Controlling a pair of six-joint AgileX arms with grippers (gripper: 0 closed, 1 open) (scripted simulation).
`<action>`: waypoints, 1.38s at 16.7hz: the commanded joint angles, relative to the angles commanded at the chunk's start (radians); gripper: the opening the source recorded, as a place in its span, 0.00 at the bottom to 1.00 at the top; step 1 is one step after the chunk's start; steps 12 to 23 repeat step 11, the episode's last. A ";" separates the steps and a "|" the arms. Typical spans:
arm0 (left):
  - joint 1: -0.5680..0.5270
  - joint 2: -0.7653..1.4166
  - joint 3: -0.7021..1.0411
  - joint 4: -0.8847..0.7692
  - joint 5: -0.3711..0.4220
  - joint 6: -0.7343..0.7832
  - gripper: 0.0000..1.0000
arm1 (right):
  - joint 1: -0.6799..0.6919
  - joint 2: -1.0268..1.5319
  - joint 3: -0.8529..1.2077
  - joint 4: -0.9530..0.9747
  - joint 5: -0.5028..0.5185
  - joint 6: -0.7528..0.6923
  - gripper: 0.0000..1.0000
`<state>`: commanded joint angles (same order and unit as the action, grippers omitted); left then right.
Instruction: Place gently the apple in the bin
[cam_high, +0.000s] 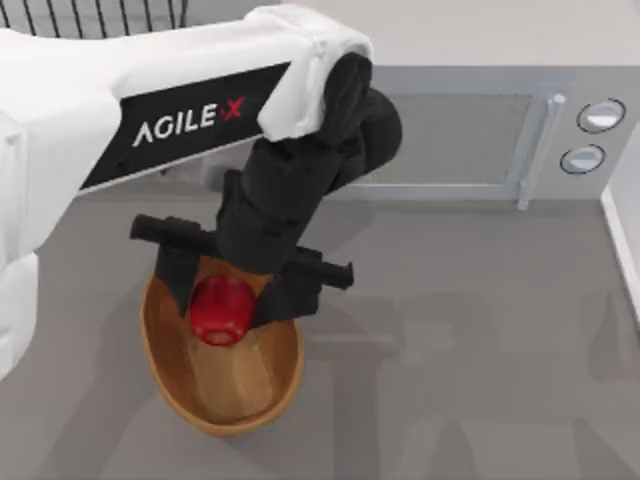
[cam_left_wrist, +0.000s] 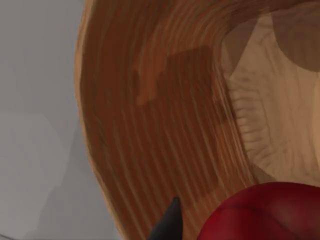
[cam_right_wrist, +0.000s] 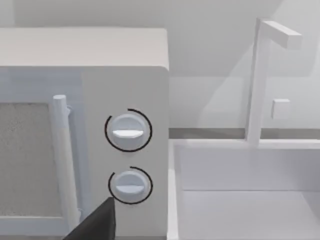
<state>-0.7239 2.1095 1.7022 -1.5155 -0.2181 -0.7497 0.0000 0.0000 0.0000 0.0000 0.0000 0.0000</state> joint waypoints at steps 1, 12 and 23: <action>0.000 0.000 0.000 0.000 0.000 0.000 0.68 | 0.000 0.000 0.000 0.000 0.000 0.000 1.00; 0.000 0.000 0.000 0.000 0.000 0.000 1.00 | 0.000 0.000 0.000 0.000 0.000 0.000 1.00; 0.000 0.000 0.000 0.000 0.000 0.000 1.00 | 0.000 0.000 0.000 0.000 0.000 0.000 1.00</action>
